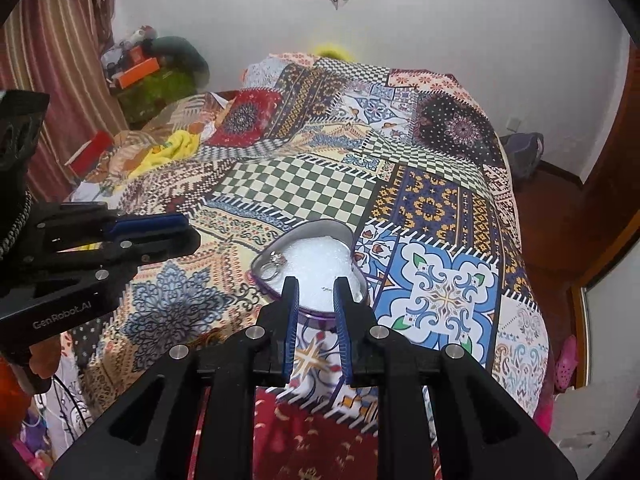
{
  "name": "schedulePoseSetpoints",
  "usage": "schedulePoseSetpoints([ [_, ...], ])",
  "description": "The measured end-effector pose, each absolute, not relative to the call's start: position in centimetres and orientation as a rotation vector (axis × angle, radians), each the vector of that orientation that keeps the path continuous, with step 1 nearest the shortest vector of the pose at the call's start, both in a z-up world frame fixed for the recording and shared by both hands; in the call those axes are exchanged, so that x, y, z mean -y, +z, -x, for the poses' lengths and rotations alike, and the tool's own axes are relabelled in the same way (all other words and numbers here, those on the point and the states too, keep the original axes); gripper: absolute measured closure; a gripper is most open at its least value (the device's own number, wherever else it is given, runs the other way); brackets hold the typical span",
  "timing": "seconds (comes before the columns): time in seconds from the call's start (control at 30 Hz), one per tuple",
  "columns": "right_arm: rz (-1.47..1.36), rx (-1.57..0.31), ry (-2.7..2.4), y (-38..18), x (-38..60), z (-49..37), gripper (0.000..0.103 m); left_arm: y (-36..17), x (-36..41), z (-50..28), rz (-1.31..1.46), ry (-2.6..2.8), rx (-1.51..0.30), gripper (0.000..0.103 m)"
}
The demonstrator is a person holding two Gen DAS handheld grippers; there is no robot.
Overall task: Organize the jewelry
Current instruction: 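Open both tools above the tin to drop the jewelry inside, then grasp the red beaded bracelet with the left tool while the right tool grasps a silver ring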
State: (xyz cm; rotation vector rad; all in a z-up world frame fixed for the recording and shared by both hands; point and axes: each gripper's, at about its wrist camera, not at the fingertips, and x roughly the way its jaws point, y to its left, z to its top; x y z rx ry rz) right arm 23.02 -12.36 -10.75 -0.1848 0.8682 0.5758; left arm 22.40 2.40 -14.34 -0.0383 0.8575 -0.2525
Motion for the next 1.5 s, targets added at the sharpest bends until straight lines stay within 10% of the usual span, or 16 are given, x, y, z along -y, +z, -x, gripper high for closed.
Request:
schedulePoseSetpoints([
  [0.17,0.174,-0.847,0.578,-10.2,12.6,-21.5,0.07,-14.1,-2.9,-20.5,0.031,-0.228,-0.851,0.077],
  [1.17,0.208,-0.985,0.562,-15.9,12.1,-18.7,0.07,-22.4,-2.2,-19.2,0.073,-0.229,-1.048,0.077],
  [1.5,0.194,-1.001,0.566,-16.3,12.2,-18.8,0.07,-22.7,-1.7,-19.2,0.029,-0.211,-1.021,0.099],
])
